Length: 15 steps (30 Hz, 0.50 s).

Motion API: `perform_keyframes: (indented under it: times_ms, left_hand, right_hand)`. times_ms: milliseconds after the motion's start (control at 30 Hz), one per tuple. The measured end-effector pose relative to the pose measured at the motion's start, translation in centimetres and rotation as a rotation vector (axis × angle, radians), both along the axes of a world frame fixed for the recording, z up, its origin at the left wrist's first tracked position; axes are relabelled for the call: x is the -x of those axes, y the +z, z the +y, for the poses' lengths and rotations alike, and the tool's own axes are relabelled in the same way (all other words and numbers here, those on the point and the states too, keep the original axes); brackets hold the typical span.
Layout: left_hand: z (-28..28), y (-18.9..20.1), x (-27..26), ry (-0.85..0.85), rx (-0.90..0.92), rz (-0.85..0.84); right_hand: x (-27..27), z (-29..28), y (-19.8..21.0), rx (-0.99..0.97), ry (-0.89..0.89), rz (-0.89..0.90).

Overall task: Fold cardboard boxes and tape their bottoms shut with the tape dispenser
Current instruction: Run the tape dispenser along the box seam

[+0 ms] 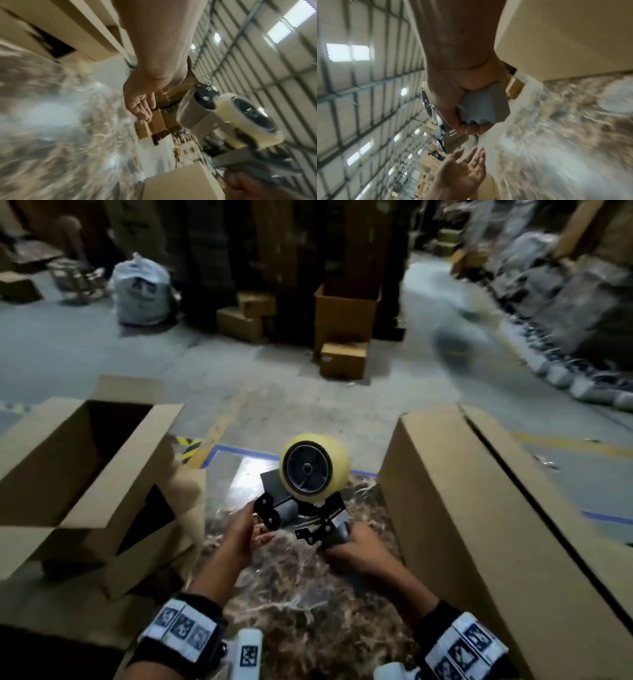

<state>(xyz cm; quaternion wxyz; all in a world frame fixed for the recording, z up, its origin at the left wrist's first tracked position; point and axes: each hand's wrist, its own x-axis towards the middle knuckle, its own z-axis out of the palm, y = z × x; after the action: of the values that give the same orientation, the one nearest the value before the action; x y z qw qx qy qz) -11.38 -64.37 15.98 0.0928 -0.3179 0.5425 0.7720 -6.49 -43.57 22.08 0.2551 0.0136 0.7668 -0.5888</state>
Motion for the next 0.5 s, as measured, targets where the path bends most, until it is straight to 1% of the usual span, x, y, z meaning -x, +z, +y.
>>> perform_keyframes:
  times_ms: [67, 167, 267, 333, 433, 500]
  left_hand:
    - [2.8, 2.8, 3.3, -0.178, 0.125, 0.101]
    - [9.3, 6.2, 8.6, -0.404, 0.252, 0.222]
    - [15.9, 7.9, 13.3, -0.575, 0.373, 0.338]
    - [19.7, 8.0, 15.9, -0.657, 0.476, 0.407]
    - [22.7, 6.7, 19.6, -0.710, 0.641, 0.458]
    - [23.8, 5.6, 22.1, -0.715, 0.701, 0.446]
  right_hand:
    - [0.2, 2.3, 2.6, -0.082, -0.143, 0.125]
    - [0.8, 8.2, 6.2, -0.298, -0.408, 0.281]
    - [0.7, 14.4, 8.9, -0.392, -0.632, 0.279]
    - [-0.3, 18.7, 9.7, -0.453, -0.785, 0.280]
    - [-3.3, 24.2, 9.4, -0.622, -0.974, 0.245]
    - [-5.6, 27.2, 8.4, -0.691, -1.073, 0.185]
